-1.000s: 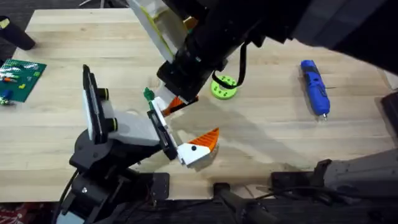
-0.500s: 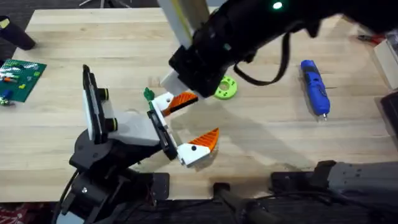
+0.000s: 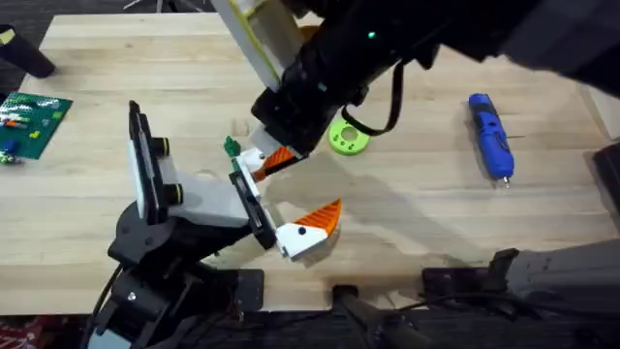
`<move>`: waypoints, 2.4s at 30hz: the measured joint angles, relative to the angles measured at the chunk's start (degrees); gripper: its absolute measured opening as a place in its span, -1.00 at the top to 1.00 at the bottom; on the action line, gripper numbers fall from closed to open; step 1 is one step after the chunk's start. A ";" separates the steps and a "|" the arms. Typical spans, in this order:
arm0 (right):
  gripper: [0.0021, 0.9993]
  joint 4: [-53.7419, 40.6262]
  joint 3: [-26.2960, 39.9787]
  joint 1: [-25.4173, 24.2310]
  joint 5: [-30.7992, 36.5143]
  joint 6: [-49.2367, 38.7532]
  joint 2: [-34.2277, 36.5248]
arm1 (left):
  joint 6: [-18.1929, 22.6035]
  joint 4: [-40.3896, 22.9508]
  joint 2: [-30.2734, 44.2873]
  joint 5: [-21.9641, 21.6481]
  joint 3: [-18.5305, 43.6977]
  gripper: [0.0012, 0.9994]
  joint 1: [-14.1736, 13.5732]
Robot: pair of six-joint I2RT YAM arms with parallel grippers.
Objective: Pick up the gripper from the table and insert it into the empty holder that is missing its gripper. Then pick up a screw, insert it into the mounting hole, and use the screwdriver to tighten it. Finally, clean up the table by picking up the vegetable and placing it into the bucket.
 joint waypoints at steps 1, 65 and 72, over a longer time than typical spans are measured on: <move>0.99 0.00 0.00 0.00 0.00 0.00 0.24 | -0.02 0.00 0.00 0.00 0.00 -0.97 0.00; 0.99 0.13 -0.94 2.19 1.44 -1.25 3.93 | -0.69 -0.02 0.17 -0.44 0.00 -0.97 0.07; 0.12 0.01 -0.94 2.38 1.23 -1.20 3.93 | -0.79 -0.02 0.17 -0.68 0.00 -0.97 0.07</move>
